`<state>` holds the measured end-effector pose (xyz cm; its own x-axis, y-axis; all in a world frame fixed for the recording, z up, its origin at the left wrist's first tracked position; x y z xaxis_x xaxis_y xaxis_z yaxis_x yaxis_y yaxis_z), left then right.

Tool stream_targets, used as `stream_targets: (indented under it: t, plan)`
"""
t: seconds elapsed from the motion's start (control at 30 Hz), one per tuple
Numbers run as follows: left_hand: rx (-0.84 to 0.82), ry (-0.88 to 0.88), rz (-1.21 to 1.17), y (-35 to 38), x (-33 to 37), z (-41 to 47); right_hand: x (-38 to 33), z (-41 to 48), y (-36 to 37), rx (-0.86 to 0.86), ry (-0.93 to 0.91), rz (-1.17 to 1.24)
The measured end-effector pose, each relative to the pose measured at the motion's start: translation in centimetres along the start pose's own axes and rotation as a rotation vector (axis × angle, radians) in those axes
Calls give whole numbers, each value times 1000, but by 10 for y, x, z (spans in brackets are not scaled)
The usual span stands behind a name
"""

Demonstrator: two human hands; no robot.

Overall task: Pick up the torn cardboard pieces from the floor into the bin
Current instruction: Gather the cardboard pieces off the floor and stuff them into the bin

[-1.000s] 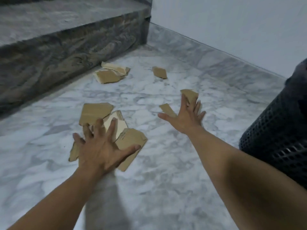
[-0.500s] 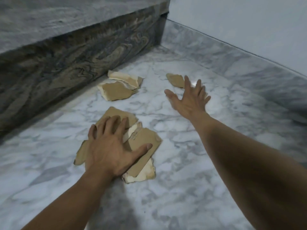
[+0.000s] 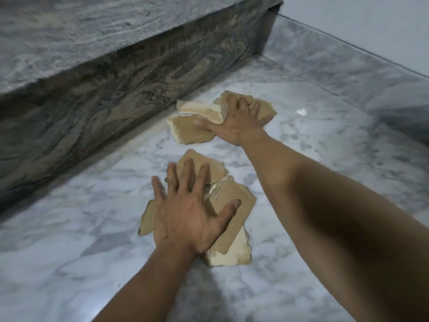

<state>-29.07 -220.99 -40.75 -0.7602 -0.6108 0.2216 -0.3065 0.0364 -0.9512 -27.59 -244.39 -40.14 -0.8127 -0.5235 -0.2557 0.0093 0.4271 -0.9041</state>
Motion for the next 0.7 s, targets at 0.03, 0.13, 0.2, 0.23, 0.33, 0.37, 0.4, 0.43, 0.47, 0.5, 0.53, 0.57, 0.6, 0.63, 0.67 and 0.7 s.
stream_targets:
  t: [0.03, 0.13, 0.2, 0.23, 0.33, 0.37, 0.4, 0.43, 0.47, 0.5, 0.53, 0.57, 0.6, 0.63, 0.67, 0.7]
  plan:
    - [6, -7, -11, 0, -1, 1, -10, -2, 7, -40, -37, -44]
    - [36, -52, -39, -2, -6, 2, -28, -11, 23, -116, -129, -150]
    - [44, -66, -38, -3, -6, 0, -23, -18, 21, -125, -146, -162]
    - [50, -65, -37, -4, -5, -1, -18, -21, 19, -128, -149, -167]
    - [62, -49, -47, -6, -4, -2, 6, -34, 18, -147, -149, -178]
    - [63, -36, -48, -6, -4, -3, 13, -43, 19, -149, -143, -169]
    - [58, -20, -49, -5, -3, -4, 21, -53, 20, -152, -128, -153]
    - [50, -2, -46, -3, -2, -4, 30, -66, 21, -153, -111, -143]
    - [39, 14, -37, -1, -1, -5, 38, -79, 23, -153, -94, -142]
    - [24, 32, -20, 2, 0, -5, 47, -94, 24, -149, -78, -142]
    - [4, 53, 3, 4, 2, -6, 56, -109, 26, -144, -62, -140]
    - [-19, 79, 34, 7, 5, -8, 65, -124, 29, -139, -48, -132]
    - [-37, 112, 65, 10, 9, -12, 73, -139, 32, -140, -30, -118]
    - [-43, 147, 87, 14, 15, -18, 82, -153, 35, -145, -12, -99]
    - [-38, 181, 92, 16, 20, -26, 89, -168, 38, -152, 5, -83]
    - [-29, 213, 83, 19, 25, -36, 96, -182, 40, -158, 21, -71]
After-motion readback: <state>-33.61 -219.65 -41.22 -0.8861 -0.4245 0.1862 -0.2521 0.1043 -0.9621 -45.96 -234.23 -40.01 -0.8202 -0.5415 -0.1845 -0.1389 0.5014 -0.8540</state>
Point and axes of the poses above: each hand's wrist, its own z-axis towards the middle knuckle, its own y-axis out of the palm, x = y × z, the point moved 9 cm from there along z, towards the middle knuckle, and after that the axes turned 6 degrees about -x, right-handed, at the moved point
